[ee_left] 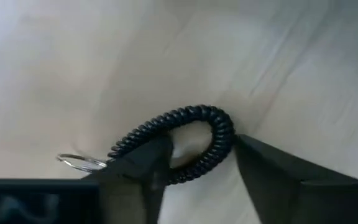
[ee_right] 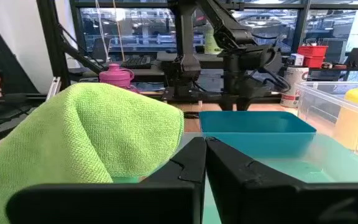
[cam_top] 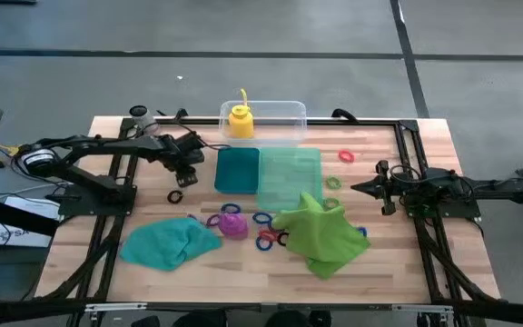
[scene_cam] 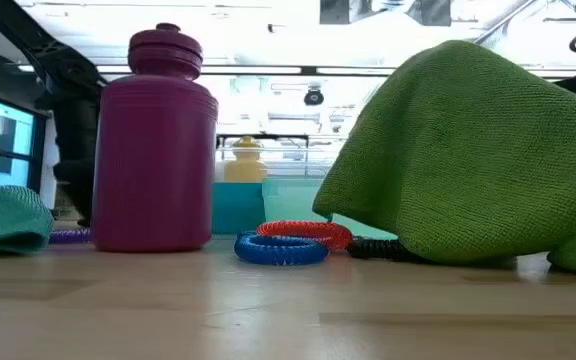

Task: Pick & Place Sports Items
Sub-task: Put the black spring keychain into the blue bin

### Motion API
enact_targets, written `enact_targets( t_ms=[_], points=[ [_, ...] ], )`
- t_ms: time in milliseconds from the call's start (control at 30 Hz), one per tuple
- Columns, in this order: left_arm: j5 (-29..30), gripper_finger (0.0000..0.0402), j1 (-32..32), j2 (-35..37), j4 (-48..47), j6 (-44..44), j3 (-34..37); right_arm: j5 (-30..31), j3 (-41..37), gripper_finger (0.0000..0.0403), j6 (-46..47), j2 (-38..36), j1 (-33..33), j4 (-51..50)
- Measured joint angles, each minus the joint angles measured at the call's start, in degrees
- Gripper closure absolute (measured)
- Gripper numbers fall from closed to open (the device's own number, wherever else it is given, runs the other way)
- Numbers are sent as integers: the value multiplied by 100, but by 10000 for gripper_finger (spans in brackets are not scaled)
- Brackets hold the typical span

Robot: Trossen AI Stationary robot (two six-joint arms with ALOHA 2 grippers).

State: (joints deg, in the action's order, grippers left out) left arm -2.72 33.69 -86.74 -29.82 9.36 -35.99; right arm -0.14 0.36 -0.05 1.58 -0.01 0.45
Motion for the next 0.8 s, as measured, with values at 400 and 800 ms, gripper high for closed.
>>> enact_targets(
  t_ms=[400, 800],
  points=[
    [-22, 387, -7, 55, 44, -323, -24, 0, 0, 403, 0, 0, 0, 0],
    [-62, 400, -397, 1218, -179, -804, -235, -2, 0, 403, 0, -2, 1, 0]
  ],
)
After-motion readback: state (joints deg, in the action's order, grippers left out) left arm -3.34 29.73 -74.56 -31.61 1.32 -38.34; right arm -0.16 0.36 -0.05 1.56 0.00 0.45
